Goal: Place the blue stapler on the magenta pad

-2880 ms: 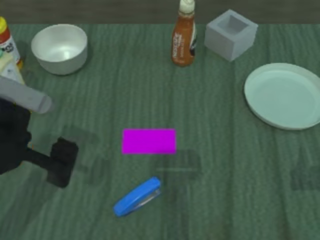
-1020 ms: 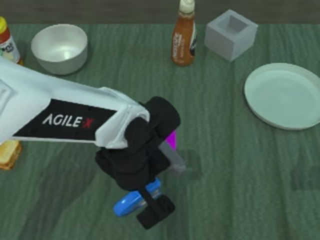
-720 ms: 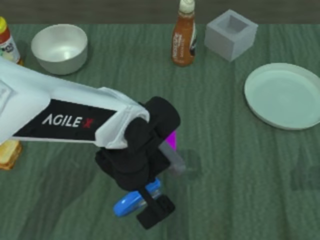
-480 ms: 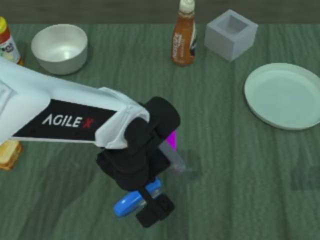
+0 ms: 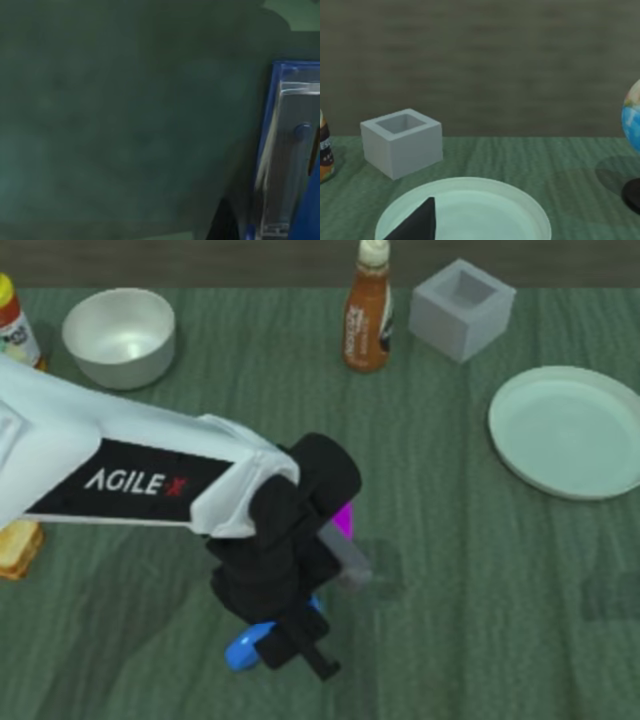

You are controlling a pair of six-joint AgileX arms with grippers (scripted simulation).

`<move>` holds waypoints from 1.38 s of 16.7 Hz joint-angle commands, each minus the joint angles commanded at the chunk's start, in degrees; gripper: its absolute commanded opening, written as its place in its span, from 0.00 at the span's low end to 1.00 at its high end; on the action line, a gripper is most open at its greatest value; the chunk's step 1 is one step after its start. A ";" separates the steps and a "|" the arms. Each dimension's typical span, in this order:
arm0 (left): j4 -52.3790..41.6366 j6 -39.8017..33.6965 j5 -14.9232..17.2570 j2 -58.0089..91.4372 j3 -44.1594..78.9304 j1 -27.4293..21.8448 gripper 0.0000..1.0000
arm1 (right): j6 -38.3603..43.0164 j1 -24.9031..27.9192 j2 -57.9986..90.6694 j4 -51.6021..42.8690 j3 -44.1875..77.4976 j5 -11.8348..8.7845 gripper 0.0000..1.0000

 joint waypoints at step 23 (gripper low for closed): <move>-22.19 -0.37 0.28 -10.92 12.11 1.10 0.00 | 0.00 0.00 0.00 0.00 0.00 0.00 1.00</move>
